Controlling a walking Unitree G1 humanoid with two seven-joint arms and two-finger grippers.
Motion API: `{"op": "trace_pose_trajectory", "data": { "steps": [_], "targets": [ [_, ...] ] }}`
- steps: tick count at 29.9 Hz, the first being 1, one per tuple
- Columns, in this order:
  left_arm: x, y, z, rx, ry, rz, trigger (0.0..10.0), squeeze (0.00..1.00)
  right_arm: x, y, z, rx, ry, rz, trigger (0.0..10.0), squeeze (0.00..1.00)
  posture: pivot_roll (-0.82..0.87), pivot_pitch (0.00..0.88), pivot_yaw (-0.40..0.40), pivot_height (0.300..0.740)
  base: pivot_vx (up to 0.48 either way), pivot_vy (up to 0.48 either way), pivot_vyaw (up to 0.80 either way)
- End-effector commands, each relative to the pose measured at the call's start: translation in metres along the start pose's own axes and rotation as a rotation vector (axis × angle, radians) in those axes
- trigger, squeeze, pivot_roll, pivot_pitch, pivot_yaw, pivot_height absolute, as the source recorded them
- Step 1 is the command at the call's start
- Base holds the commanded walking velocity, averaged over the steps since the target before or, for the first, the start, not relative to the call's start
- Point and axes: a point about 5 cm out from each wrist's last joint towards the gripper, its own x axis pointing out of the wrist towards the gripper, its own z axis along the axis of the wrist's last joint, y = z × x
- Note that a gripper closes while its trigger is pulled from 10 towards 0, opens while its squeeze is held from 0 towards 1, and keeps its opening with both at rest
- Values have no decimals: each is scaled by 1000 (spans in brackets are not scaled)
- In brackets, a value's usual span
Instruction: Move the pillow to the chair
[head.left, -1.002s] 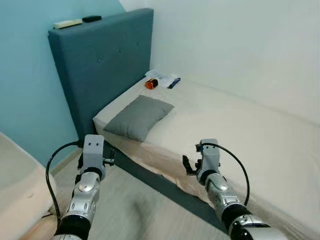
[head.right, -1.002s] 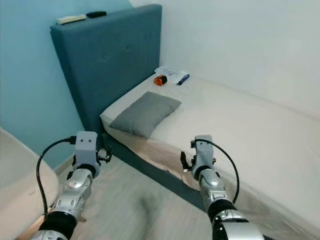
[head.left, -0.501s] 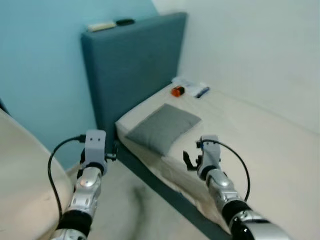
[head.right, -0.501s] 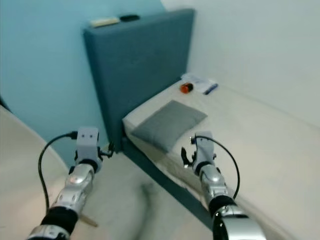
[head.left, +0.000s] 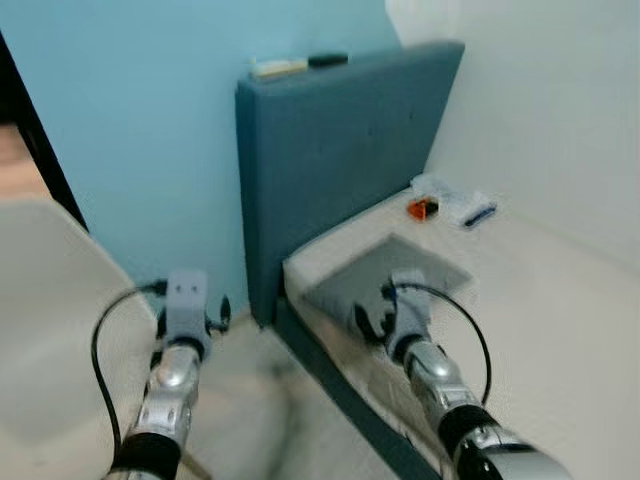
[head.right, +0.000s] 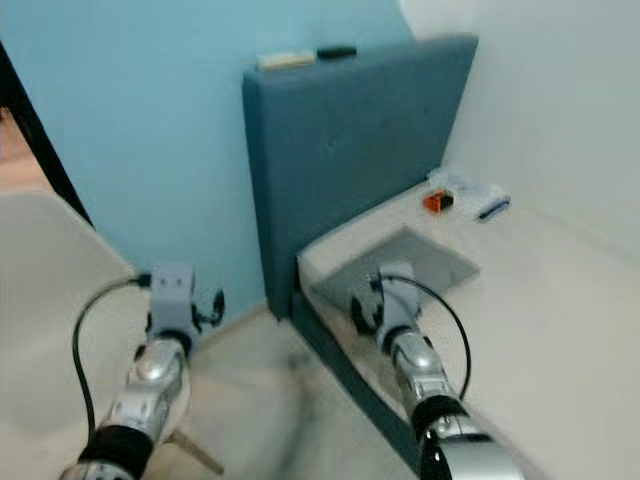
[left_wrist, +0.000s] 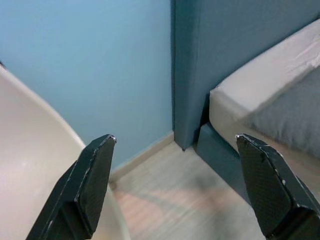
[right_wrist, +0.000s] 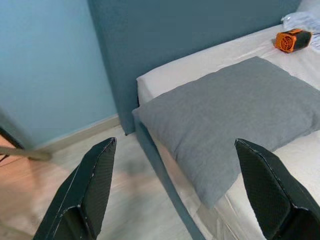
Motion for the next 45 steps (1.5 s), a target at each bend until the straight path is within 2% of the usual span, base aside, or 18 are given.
{"op": "trace_pose_trajectory", "data": {
  "steps": [1,45],
  "targets": [
    [0,2,-1,13,5,1,10000,0,0,3,-3,17,5,0,10000,0,34,0,-83,736,304,0,0],
    [0,1,-1,21,4,-19,10000,0,-2,-2,-3,46,-5,-36,10000,0,36,0,-75,736,301,0,0]
  ]
}}
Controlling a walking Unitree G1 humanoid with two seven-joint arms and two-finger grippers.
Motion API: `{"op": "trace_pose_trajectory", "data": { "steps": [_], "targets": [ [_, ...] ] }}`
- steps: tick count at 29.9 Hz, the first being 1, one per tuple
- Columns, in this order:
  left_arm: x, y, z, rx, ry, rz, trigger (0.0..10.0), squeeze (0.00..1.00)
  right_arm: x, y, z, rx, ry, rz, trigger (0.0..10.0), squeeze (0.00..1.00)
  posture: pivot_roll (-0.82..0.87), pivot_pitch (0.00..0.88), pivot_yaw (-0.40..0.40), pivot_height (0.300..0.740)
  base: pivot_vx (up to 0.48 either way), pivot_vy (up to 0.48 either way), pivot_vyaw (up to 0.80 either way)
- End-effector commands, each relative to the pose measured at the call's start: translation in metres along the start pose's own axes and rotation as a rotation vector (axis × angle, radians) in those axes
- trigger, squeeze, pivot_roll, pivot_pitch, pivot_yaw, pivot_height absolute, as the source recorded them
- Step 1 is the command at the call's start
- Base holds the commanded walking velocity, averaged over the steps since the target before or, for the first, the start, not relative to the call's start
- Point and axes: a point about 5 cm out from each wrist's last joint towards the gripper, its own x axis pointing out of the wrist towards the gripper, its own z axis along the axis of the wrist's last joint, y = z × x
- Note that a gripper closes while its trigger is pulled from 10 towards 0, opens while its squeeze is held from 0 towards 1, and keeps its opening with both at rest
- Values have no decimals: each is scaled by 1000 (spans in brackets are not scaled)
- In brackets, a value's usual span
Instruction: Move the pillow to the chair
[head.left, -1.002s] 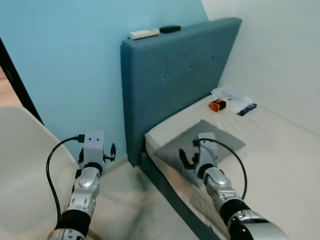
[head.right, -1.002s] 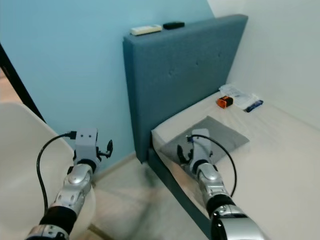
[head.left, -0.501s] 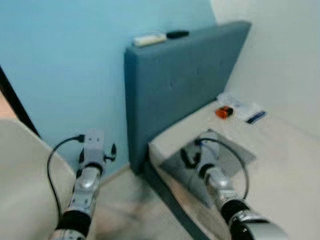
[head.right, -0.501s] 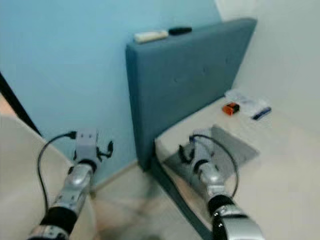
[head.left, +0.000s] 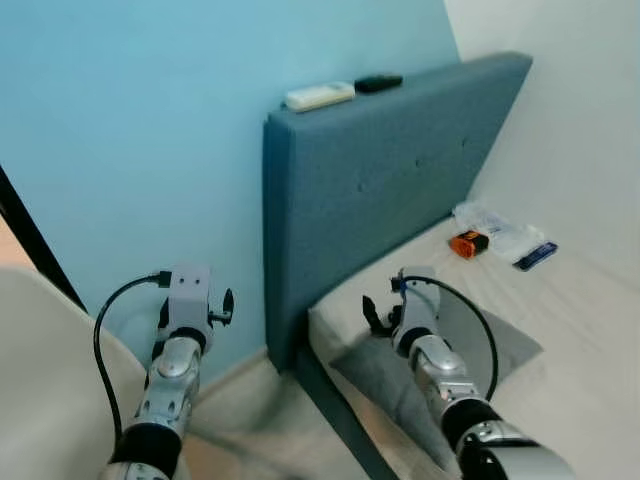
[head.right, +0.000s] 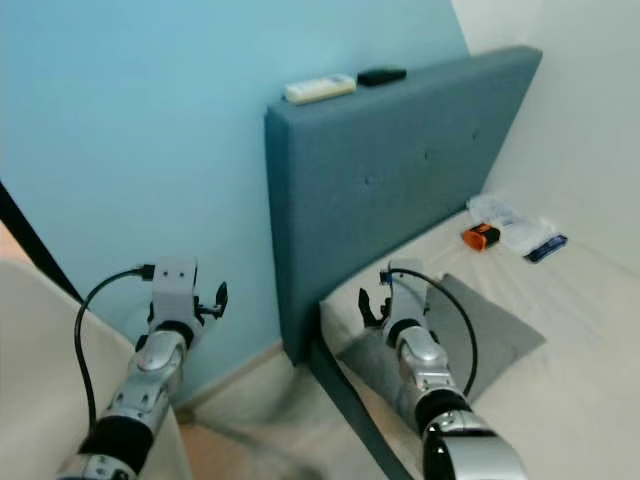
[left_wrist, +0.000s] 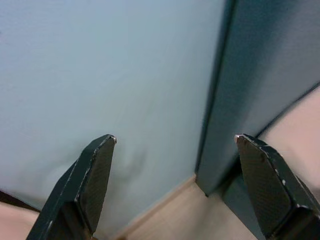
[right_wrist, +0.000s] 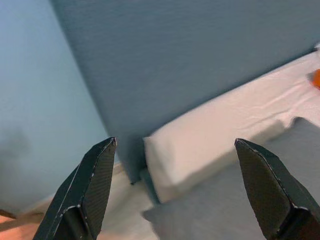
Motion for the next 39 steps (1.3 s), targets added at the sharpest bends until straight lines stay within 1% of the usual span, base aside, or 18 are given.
{"op": "trace_pose_trajectory", "data": {
  "steps": [1,12,15,18,24,29,34,39],
  "targets": [
    [-1,2,-5,10,19,-2,10000,0,-1,1,-4,4,13,3,10000,0,36,0,-75,736,300,0,0],
    [-1,0,-4,2,15,-3,10000,0,-1,2,-4,5,14,2,10000,0,34,0,-75,736,298,0,0],
    [-1,-1,-3,-2,2,-10,10000,0,-1,2,-3,5,15,0,10000,0,33,0,-73,736,0,0,0],
    [-1,-5,-6,27,27,-25,10000,0,0,1,-3,5,13,-4,10000,0,29,0,-71,736,0,0,0],
    [-1,-6,-7,31,31,-27,10000,0,0,2,-3,7,13,-2,10000,0,28,0,-72,736,0,0,0],
    [0,-7,-6,21,32,-28,10000,0,-1,2,-3,10,12,5,10000,0,30,0,-73,736,0,0,-640],
    [0,-6,-5,44,21,-38,10000,0,-1,3,-4,14,13,5,10000,0,34,0,-77,736,0,0,-800],
    [0,-7,-6,39,23,-43,10000,0,0,3,-3,22,10,0,10000,0,31,0,-76,736,0,0,-800]
  ]
}}
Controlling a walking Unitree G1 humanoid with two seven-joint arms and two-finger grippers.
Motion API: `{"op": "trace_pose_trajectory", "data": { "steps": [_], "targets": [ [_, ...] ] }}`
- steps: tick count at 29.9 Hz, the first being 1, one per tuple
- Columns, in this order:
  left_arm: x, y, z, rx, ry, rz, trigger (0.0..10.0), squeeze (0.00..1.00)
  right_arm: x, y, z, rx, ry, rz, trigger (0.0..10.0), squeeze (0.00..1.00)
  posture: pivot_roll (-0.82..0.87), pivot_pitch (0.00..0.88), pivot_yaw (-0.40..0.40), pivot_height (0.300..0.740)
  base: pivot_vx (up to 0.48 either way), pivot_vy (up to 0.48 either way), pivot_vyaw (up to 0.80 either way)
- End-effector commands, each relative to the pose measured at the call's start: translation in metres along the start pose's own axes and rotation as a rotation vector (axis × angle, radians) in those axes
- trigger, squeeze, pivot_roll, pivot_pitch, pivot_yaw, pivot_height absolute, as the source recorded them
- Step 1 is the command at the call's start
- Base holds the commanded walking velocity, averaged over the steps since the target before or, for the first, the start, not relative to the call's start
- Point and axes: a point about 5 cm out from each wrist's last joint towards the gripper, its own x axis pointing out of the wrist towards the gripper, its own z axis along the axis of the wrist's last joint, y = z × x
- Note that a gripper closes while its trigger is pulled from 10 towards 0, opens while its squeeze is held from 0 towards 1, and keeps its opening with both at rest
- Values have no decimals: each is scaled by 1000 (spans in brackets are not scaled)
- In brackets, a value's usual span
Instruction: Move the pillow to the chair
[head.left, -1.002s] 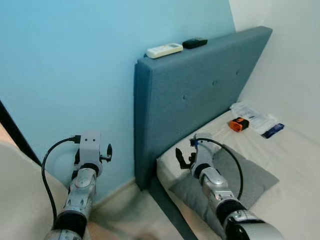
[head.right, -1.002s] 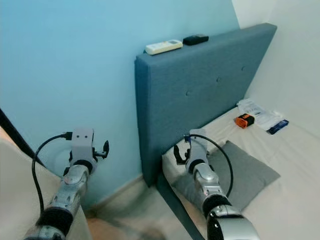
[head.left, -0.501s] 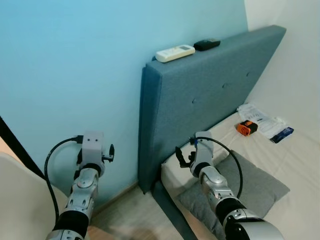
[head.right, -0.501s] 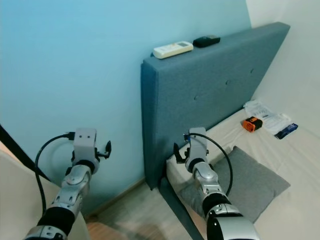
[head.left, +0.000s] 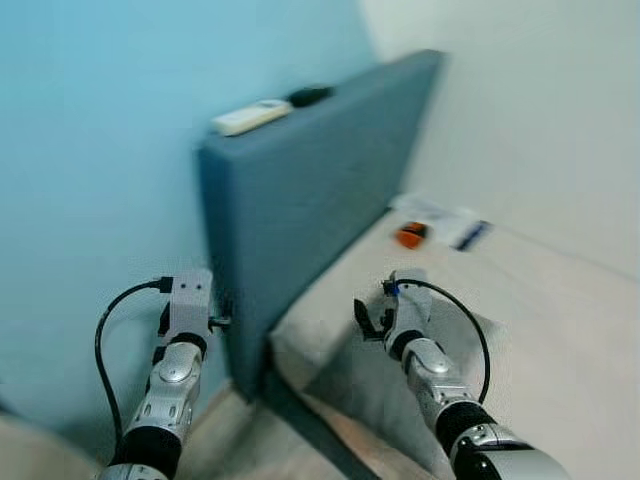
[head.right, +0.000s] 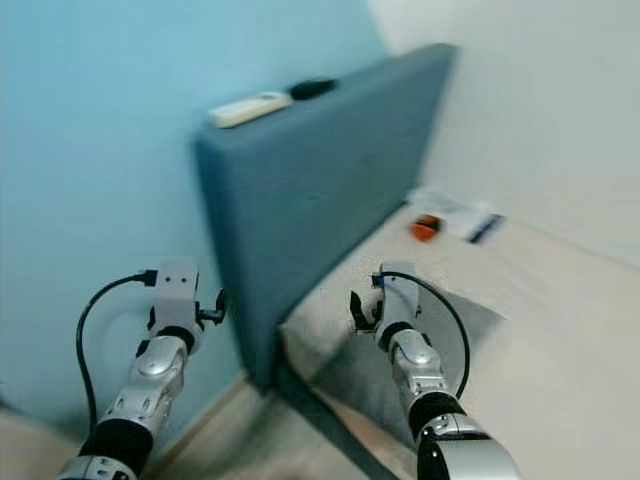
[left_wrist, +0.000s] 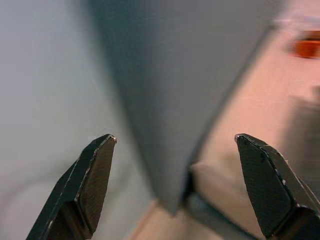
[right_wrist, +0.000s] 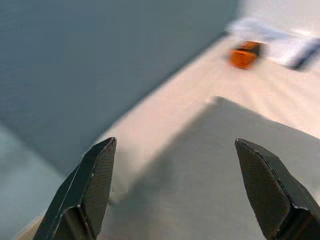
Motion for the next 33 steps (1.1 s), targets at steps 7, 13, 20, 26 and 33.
{"op": "trace_pose_trajectory", "data": {
  "steps": [7,13,20,26,33],
  "targets": [
    [0,-2,-2,3,6,-12,10000,0,-2,-2,-6,8,20,-9,10000,0,33,0,-81,736,0,0,-800],
    [-2,-2,-3,0,5,-9,10000,0,-3,-3,-7,7,23,-10,10000,0,37,0,-84,736,0,0,-800],
    [-2,-1,-4,10,12,-7,10000,0,-2,-1,-6,13,20,-8,10000,0,34,0,-79,736,0,0,-800],
    [-2,0,-5,13,14,-4,10000,0,-3,-2,-6,15,18,-12,10000,0,31,0,-74,736,0,0,-800],
    [-2,0,-4,14,14,-3,10000,0,-4,-4,-7,13,21,-17,10000,0,31,0,-76,736,0,0,-800]
  ]
}}
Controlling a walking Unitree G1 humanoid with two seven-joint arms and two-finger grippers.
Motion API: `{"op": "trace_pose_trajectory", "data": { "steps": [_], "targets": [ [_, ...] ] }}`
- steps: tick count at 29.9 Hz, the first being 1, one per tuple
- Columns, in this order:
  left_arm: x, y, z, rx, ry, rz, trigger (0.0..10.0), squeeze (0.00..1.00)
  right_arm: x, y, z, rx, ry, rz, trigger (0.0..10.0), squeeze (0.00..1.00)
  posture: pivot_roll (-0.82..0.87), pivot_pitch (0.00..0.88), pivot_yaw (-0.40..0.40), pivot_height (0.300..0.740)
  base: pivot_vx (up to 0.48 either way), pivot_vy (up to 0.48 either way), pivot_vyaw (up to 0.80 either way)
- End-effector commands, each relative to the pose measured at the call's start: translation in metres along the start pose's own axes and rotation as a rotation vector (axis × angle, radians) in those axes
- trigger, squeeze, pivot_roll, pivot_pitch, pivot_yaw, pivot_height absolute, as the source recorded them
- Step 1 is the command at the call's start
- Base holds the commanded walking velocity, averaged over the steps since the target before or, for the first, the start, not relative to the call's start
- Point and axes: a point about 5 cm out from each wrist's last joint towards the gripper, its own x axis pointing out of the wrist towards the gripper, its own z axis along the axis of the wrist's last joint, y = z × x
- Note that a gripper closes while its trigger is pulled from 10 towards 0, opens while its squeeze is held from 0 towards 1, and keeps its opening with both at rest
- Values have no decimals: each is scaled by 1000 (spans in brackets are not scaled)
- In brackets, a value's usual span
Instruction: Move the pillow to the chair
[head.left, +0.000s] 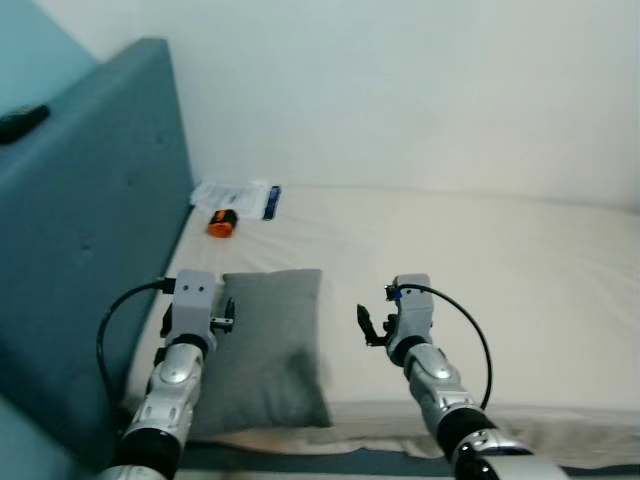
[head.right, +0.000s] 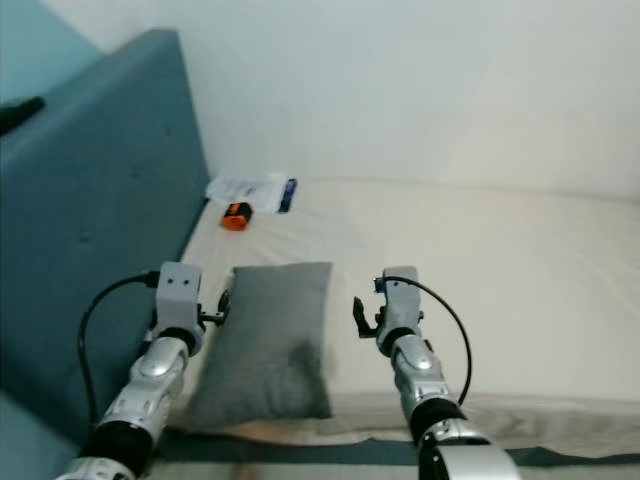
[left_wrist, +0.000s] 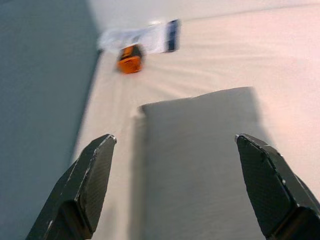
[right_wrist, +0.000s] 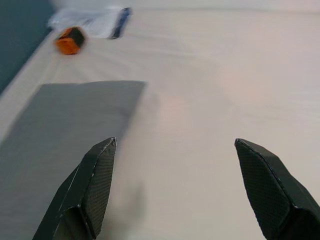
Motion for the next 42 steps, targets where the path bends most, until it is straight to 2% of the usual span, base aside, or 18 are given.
{"op": "trace_pose_trajectory", "data": {
  "steps": [1,4,16,26,35,42],
  "targets": [
    [-2,1,-4,10,17,2,10000,0,0,1,-1,10,5,-3,10000,0,31,0,-76,736,0,0,-800],
    [-2,1,-4,12,16,7,10000,0,1,0,2,22,-8,1,10000,0,31,0,-76,736,0,0,-713],
    [-2,3,-4,4,15,32,10000,0,1,1,2,7,-4,8,10000,0,27,0,-81,736,0,0,0],
    [-3,4,-7,2,37,50,10000,0,1,1,2,7,-5,8,10000,0,24,0,-80,736,0,-471,0],
    [-3,-1,-7,-46,35,19,10000,0,0,-1,1,9,-4,3,10000,0,16,0,-74,736,0,0,0],
    [-3,-4,-7,-46,26,-1,10000,0,-1,-3,0,6,-3,1,10000,0,14,0,-77,736,0,351,0]
  ]
}}
